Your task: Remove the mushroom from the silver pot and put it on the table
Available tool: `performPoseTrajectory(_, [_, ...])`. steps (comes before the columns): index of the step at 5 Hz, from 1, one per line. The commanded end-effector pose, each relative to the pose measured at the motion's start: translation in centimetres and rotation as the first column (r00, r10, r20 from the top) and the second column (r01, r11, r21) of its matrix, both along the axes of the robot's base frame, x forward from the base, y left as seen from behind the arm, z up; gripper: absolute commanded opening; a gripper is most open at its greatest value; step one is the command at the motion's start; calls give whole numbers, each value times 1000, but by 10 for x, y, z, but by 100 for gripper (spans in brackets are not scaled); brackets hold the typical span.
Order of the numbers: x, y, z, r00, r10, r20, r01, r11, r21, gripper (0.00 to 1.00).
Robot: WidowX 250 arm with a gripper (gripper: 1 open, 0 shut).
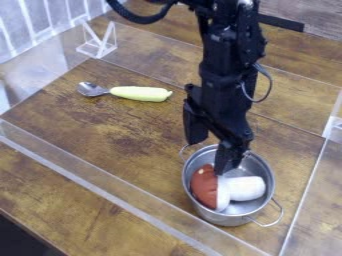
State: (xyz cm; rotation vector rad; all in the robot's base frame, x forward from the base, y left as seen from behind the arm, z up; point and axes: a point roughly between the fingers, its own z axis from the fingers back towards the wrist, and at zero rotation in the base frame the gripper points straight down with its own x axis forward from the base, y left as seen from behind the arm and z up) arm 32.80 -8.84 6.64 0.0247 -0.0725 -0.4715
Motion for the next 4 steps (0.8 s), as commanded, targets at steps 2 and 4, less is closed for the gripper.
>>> performPoseTrajectory(2, [10, -17, 12, 998, 25, 61, -25, 1000, 13, 100])
performPoseTrajectory(4, [27, -39, 25, 990, 112, 82, -112, 994, 5, 100])
